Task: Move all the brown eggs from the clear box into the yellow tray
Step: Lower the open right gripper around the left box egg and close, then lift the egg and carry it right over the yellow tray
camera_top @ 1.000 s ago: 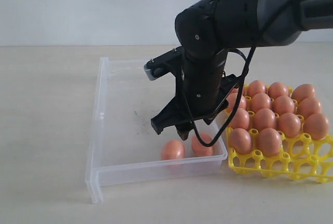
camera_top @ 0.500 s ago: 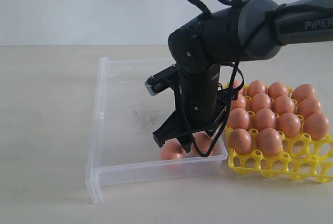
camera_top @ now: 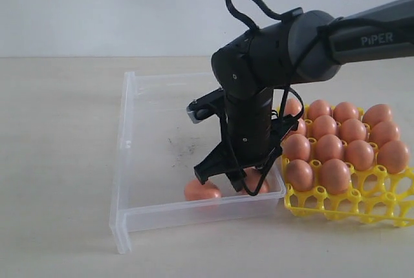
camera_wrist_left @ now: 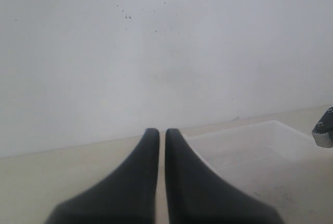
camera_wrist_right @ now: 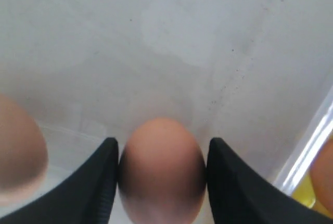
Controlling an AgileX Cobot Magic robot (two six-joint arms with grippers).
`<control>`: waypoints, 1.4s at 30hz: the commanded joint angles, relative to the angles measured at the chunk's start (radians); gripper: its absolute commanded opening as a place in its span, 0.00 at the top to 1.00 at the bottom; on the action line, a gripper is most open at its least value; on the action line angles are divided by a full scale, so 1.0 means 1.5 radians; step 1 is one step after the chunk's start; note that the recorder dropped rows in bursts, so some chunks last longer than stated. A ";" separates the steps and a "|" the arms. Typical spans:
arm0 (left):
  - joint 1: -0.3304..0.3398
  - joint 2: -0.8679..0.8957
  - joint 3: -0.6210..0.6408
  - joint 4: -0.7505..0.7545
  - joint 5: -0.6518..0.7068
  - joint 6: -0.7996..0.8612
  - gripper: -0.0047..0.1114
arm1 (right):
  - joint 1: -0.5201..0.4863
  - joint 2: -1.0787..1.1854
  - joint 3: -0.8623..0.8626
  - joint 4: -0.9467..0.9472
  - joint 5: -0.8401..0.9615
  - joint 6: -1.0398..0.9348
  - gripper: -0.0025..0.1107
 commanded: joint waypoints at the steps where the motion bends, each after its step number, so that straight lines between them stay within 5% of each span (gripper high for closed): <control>1: -0.003 -0.001 0.002 -0.001 0.000 0.001 0.93 | -0.006 0.010 0.002 0.005 -0.013 -0.003 0.95; 8: -0.003 -0.001 0.002 -0.001 0.000 0.001 0.93 | -0.007 -0.035 0.026 -0.016 -0.144 -0.012 0.98; 14: -0.003 -0.001 0.002 -0.001 0.000 0.001 0.93 | -0.025 -0.213 0.377 -0.002 -0.844 -0.076 0.98; 17: -0.003 -0.001 0.002 -0.001 0.000 0.001 0.93 | -0.067 -0.237 0.589 0.004 -1.291 -0.107 0.98; 19: -0.003 -0.001 0.002 -0.001 0.000 0.001 0.93 | -0.079 -0.237 0.682 0.056 -1.440 -0.107 0.98; 28: -0.003 -0.001 0.002 -0.001 0.000 0.001 0.93 | -0.079 -0.341 0.898 0.259 -1.440 -0.106 0.98; 42: -0.003 -0.001 0.002 -0.001 0.000 0.001 0.93 | -0.079 -0.408 0.907 0.407 -1.425 -0.046 0.98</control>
